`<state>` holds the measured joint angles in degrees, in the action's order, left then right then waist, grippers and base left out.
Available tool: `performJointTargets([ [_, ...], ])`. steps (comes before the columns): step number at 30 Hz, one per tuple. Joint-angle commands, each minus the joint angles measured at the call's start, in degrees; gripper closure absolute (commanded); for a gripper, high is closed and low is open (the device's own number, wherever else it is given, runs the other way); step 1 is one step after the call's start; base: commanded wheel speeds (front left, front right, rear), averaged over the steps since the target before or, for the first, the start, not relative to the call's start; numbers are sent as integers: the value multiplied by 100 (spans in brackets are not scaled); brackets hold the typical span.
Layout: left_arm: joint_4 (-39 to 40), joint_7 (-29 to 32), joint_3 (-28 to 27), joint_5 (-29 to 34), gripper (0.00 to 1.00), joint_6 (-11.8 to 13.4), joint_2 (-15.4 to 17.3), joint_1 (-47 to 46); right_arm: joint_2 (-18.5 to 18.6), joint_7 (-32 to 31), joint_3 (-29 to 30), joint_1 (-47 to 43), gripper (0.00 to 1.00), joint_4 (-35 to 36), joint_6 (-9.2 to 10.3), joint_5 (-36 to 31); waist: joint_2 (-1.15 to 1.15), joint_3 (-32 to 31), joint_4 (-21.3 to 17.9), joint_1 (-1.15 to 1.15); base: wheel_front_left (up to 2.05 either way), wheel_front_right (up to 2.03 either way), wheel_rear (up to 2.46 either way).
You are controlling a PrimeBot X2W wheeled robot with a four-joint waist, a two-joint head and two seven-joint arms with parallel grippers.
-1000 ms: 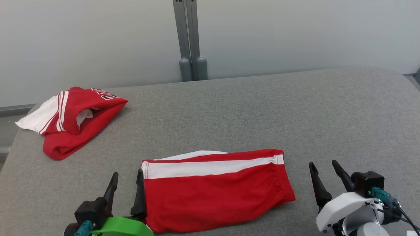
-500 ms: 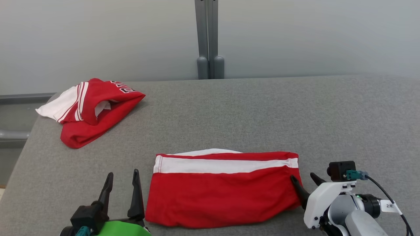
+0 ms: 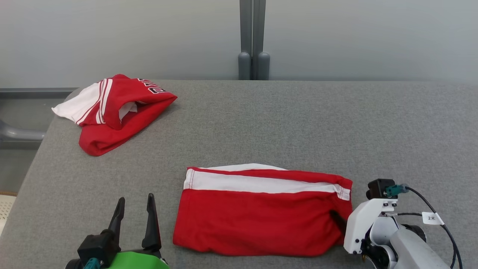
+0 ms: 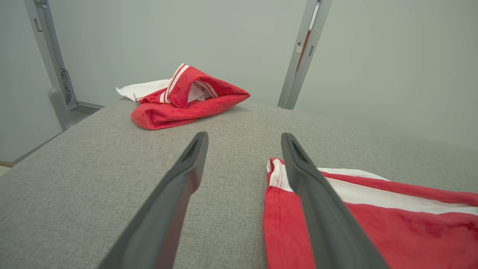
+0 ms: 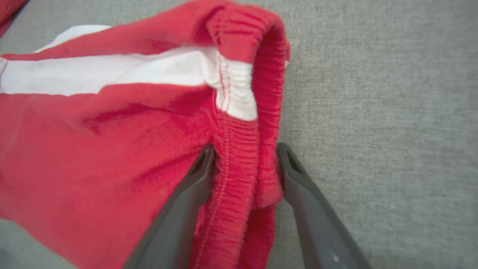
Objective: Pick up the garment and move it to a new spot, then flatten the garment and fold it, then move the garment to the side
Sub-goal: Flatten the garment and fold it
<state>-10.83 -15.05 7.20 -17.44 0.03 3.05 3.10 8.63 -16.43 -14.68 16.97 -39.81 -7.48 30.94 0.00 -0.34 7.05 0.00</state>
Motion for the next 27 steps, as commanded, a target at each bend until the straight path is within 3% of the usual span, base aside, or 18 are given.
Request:
performJointTargets([
  [1, -1, -17, -29, 43, 0, -9, -2, -60, -6, -92, -110, -24, 80, -93, -2, 102, 0, 3, -14, 0, 0, 0, 0],
  [2, -1, -17, -38, 48, 0, -12, -3, -61, 11, -119, -168, 15, 100, -85, -2, 211, 0, 4, -33, 0, 0, 0, 0],
  [7, 12, -17, -41, 55, 0, -22, -11, -60, 274, -243, -415, 172, 100, 93, 0, 620, 0, 8, -180, 0, 0, 0, 0],
  [19, 34, -10, 178, -67, 0, 64, -10, -69, 1738, -833, -229, 162, 100, 682, 1, 1325, 0, 22, -671, 0, 0, 0, 0],
  [23, 24, -10, 238, -91, 0, 98, -11, -90, 1771, -978, -163, 57, 100, 963, -1, 1522, 0, 38, -808, 0, 0, 0, 0],
  [27, 5, -10, 266, -72, 0, 103, -9, -140, 1547, -1118, -195, -68, 100, 1423, -2, 1990, 0, 43, -879, 0, 0, 0, 0],
])
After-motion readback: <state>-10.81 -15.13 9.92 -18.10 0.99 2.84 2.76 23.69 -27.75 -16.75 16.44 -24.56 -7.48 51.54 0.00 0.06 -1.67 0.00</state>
